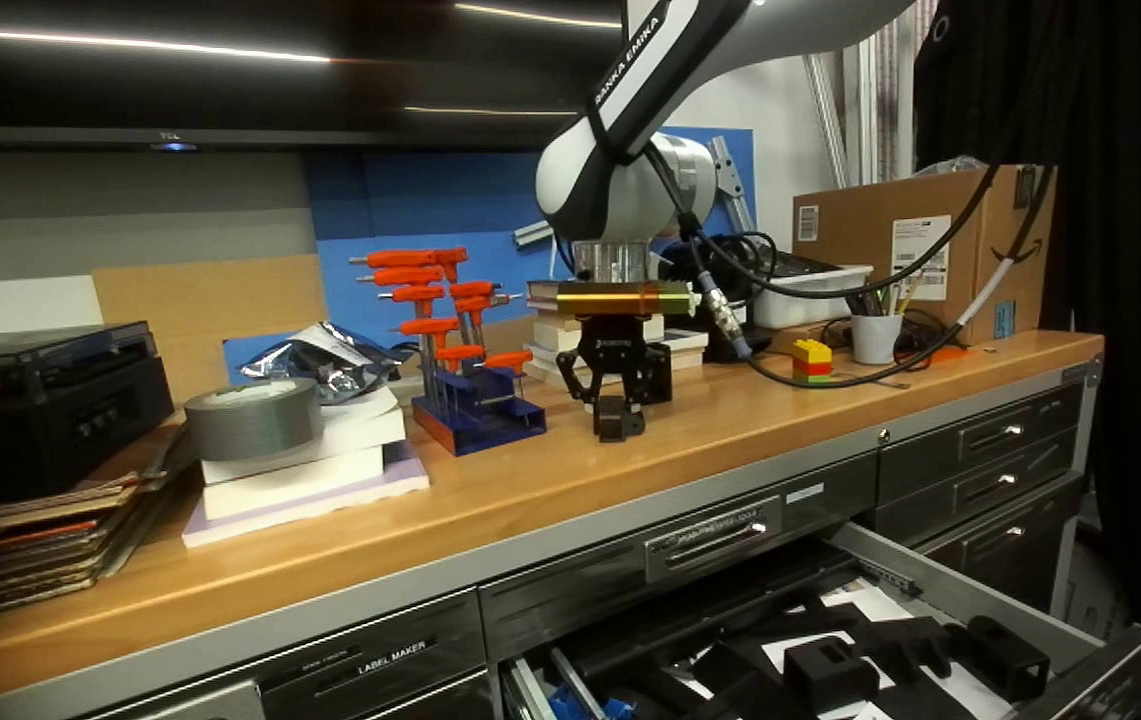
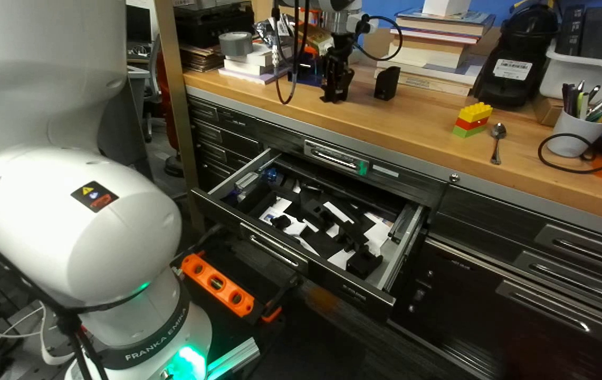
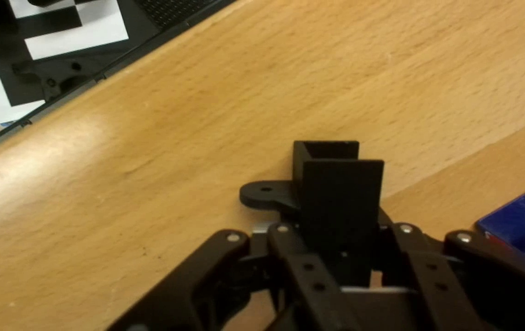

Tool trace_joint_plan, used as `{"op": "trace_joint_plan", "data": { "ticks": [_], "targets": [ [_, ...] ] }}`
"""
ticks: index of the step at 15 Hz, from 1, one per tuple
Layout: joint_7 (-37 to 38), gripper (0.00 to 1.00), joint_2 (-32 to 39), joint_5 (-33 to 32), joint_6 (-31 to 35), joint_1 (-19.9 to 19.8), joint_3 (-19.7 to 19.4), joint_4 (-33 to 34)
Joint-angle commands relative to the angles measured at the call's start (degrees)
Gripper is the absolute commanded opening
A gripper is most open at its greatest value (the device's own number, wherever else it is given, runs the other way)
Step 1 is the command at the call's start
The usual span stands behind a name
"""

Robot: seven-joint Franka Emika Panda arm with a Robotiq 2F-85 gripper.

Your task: Put the black objects in the drawer and close it

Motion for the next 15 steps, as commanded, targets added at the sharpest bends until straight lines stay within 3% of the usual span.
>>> {"op": "trace_joint_plan", "data": {
  "ticks": [1,8,15],
  "targets": [
    [0.82,0.17,-2.45,0.32,0.67,0.03,0.04,-2.24],
    [9.84,0.17,-10.38,-6.66,-3.68,2.10,-1.01,-5.90],
    [25.37,0.17,-20.20,-14.21,-10.98,2.06,1.78,-16.63]
  ]
}}
